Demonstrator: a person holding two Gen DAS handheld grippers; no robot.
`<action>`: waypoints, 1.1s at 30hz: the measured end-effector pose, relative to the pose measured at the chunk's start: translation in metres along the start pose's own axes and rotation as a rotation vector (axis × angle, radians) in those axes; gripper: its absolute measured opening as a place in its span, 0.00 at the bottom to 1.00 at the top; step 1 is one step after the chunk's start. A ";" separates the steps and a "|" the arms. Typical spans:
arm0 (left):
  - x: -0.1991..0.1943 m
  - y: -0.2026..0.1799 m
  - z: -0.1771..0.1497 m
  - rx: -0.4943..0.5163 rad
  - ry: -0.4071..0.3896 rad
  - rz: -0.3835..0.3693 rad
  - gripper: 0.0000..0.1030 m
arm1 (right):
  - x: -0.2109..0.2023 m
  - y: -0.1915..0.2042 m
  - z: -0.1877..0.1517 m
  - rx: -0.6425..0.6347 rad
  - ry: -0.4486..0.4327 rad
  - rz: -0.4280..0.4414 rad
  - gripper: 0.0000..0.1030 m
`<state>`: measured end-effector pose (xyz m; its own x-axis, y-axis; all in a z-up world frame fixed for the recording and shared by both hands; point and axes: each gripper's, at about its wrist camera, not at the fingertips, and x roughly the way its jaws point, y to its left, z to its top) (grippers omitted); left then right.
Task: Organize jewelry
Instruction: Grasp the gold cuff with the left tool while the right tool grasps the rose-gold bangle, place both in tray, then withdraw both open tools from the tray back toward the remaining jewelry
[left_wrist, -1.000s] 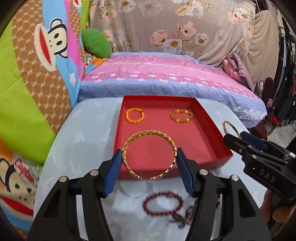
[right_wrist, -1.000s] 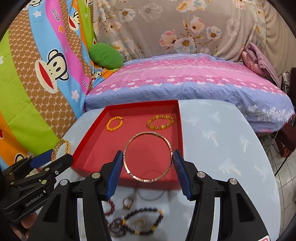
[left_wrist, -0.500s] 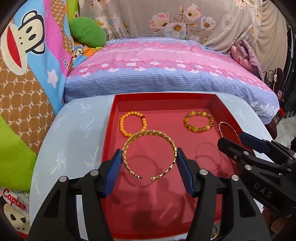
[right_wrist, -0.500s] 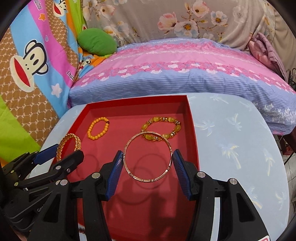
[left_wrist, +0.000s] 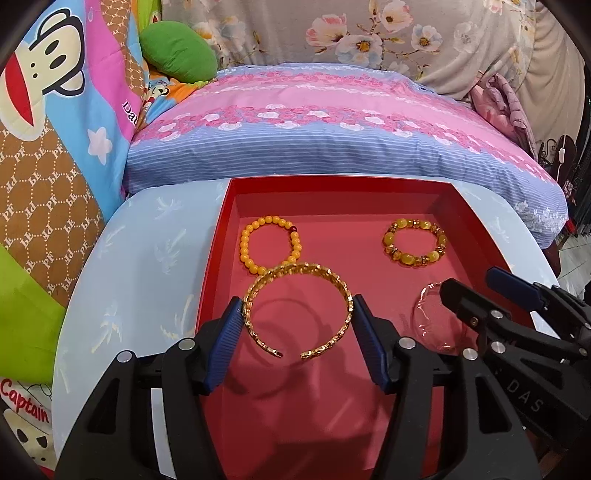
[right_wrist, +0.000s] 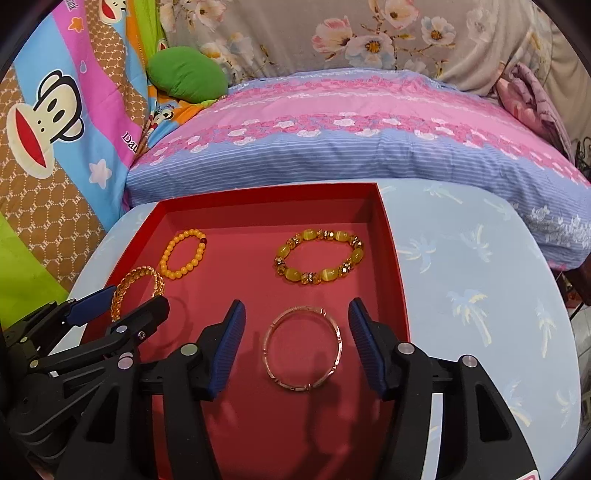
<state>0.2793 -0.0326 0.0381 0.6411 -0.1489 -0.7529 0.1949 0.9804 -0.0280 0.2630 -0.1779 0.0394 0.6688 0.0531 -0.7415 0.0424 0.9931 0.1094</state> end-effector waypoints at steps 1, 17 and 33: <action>0.000 0.000 0.000 0.001 -0.002 0.006 0.55 | -0.001 0.001 0.000 -0.004 -0.004 -0.002 0.56; -0.021 -0.003 -0.002 0.005 -0.024 0.014 0.60 | -0.027 -0.001 -0.005 0.008 -0.030 0.013 0.56; -0.080 -0.016 -0.042 0.015 -0.044 -0.030 0.60 | -0.091 0.000 -0.048 0.013 -0.066 0.027 0.56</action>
<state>0.1932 -0.0313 0.0712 0.6671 -0.1840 -0.7219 0.2253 0.9735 -0.0399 0.1667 -0.1776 0.0756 0.7177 0.0725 -0.6926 0.0333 0.9899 0.1381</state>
